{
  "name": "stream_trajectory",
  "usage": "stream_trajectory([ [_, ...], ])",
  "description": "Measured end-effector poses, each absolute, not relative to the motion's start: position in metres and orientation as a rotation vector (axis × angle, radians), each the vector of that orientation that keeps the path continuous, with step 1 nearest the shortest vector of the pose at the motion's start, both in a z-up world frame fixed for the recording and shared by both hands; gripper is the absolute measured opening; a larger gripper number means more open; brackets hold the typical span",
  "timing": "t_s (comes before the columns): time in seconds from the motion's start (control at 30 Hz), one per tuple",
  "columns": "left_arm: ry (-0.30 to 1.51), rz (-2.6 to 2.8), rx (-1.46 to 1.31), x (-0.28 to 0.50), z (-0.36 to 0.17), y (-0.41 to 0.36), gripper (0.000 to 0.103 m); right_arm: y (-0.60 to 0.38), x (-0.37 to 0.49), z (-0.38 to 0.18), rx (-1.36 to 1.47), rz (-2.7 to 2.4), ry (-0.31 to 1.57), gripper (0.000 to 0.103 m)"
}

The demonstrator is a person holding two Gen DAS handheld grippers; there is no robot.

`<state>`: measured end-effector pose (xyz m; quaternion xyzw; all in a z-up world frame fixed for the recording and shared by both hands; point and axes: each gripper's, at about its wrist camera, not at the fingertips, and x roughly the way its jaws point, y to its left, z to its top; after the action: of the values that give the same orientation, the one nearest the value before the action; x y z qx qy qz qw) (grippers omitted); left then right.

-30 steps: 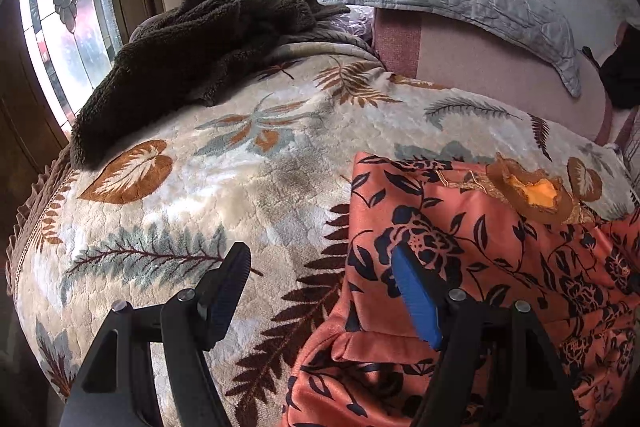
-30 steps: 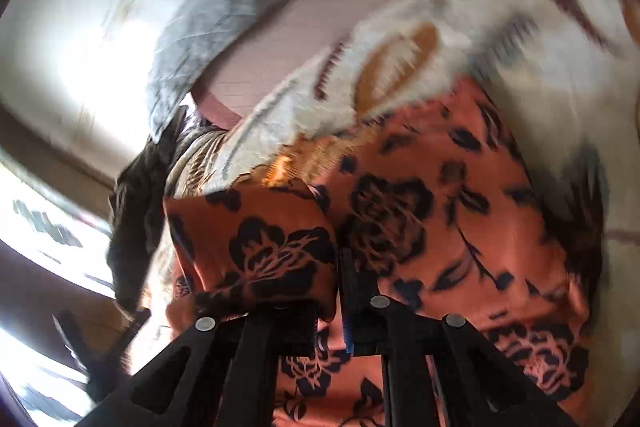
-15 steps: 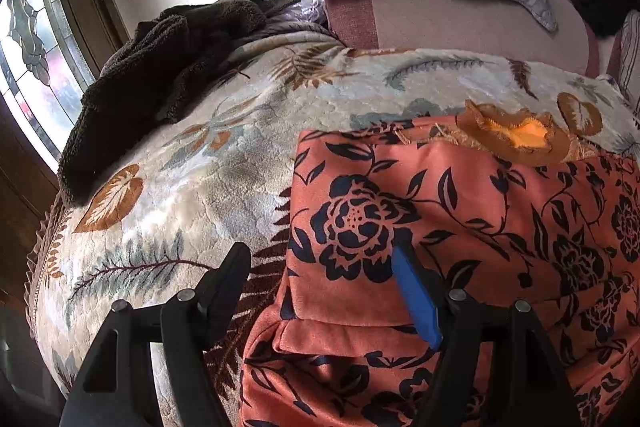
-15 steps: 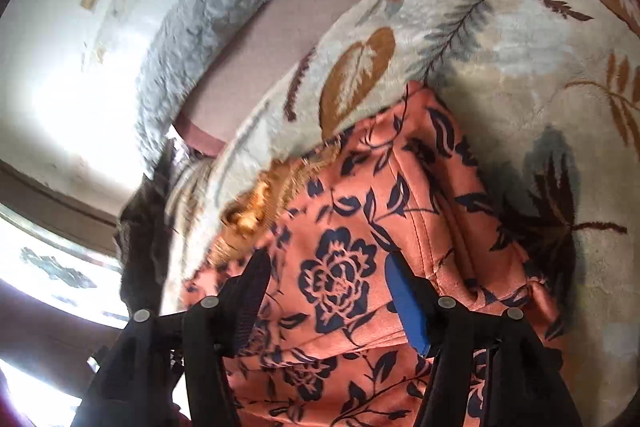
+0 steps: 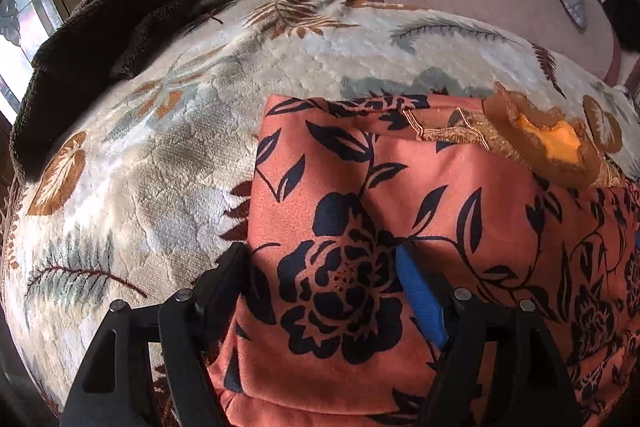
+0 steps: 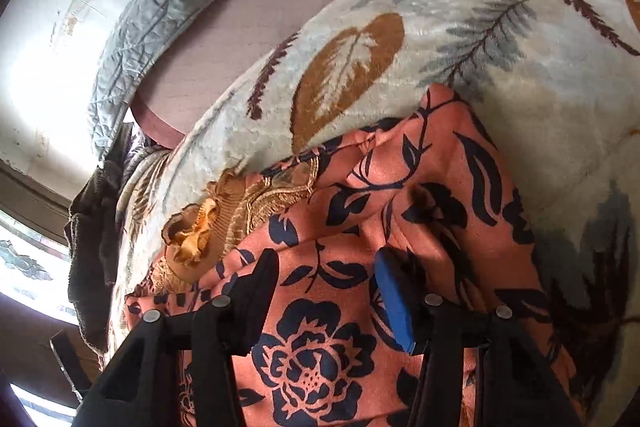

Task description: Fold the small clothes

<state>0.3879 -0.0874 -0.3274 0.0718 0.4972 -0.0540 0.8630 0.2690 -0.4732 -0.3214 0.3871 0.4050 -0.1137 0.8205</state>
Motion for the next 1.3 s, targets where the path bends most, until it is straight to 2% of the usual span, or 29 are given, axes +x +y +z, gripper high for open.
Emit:
stream_trajectory([
  [0.13,1.0,-0.141,0.179,0.374,-0.31,-0.088,0.077,-0.458,0.266,-0.304,0.839,-0.119,0.833,0.055],
  [0.27,0.991,-0.188,0.225,0.355,-0.305,-0.091,0.077,-0.417,0.257,-0.3,0.828,0.02,0.939,0.055],
  [0.4,1.016,-0.184,0.319,0.343,-0.321,-0.09,0.077,-0.387,0.249,-0.325,0.791,0.04,1.069,0.053],
  [0.43,1.017,-0.19,0.308,0.342,-0.319,-0.087,0.077,-0.387,0.245,-0.323,0.781,0.03,1.051,0.047],
  [0.47,1.019,-0.197,0.287,0.339,-0.315,-0.081,0.077,-0.389,0.241,-0.32,0.786,0.024,1.05,0.045],
  [0.6,0.977,-0.196,0.235,0.321,-0.297,-0.05,0.077,-0.405,0.206,-0.292,0.786,0.025,0.934,0.045],
  [0.73,0.949,-0.171,0.175,0.297,-0.281,-0.003,0.077,-0.431,0.152,-0.278,0.761,-0.068,0.873,0.058],
  [1.03,1.02,-0.198,0.087,0.201,-0.286,0.088,0.077,-0.453,0.05,-0.272,0.739,-0.111,0.881,0.062],
  [1.1,1.063,-0.237,0.07,0.177,-0.293,0.097,0.077,-0.446,0.032,-0.274,0.722,-0.102,0.906,0.065],
  [1.3,1.185,-0.334,0.092,0.122,-0.33,0.094,0.077,-0.428,-0.008,-0.294,0.712,-0.118,1.047,0.065],
])
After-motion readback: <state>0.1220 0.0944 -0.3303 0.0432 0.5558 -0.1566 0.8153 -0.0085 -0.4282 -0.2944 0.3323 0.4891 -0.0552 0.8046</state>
